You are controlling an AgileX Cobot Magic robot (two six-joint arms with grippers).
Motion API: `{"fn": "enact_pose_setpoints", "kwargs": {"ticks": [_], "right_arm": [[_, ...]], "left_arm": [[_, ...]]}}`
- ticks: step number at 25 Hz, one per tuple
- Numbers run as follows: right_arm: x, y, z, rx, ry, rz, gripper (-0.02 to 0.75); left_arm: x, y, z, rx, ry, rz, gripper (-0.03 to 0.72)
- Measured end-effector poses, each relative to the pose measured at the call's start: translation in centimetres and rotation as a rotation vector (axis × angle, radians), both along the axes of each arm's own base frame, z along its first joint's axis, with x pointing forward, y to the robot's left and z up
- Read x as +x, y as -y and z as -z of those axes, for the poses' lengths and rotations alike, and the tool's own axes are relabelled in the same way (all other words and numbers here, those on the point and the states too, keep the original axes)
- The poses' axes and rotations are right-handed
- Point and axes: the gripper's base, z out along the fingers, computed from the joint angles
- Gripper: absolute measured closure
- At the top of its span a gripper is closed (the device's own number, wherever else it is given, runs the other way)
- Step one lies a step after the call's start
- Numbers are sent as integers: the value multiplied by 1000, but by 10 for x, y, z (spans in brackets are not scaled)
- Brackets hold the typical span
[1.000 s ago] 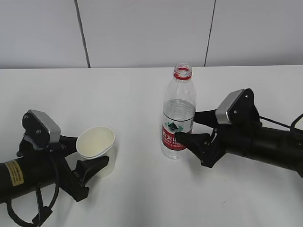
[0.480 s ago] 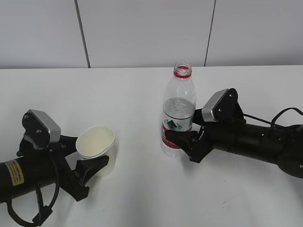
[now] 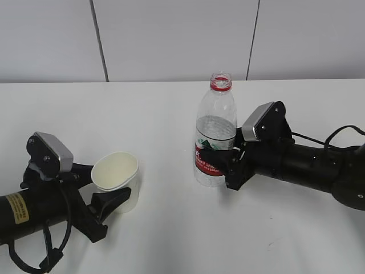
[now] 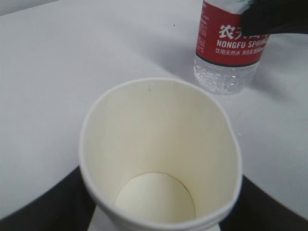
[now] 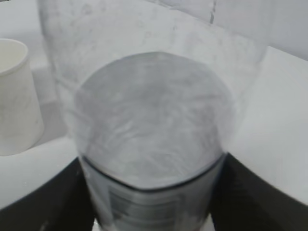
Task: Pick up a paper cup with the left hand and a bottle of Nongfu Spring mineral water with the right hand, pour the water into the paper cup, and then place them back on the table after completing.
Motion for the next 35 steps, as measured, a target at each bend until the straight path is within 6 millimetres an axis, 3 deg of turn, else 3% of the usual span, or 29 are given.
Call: {"fn": "enact_pose_setpoints", "kwargs": {"ticks": [5, 15, 23, 35], "right_arm": [[0, 0, 0, 10, 3, -2, 337], [4, 1, -4, -37, 119, 6, 358], [15, -2, -13, -191, 334, -53, 358], [33, -29, -32, -401, 598, -262, 358]], "left_arm": [[0, 0, 0, 0, 0, -7, 237], [-4, 4, -1, 6, 6, 72, 242], [-10, 9, -7, -20, -3, 152, 252], [-17, 12, -10, -49, -34, 222, 255]]}}
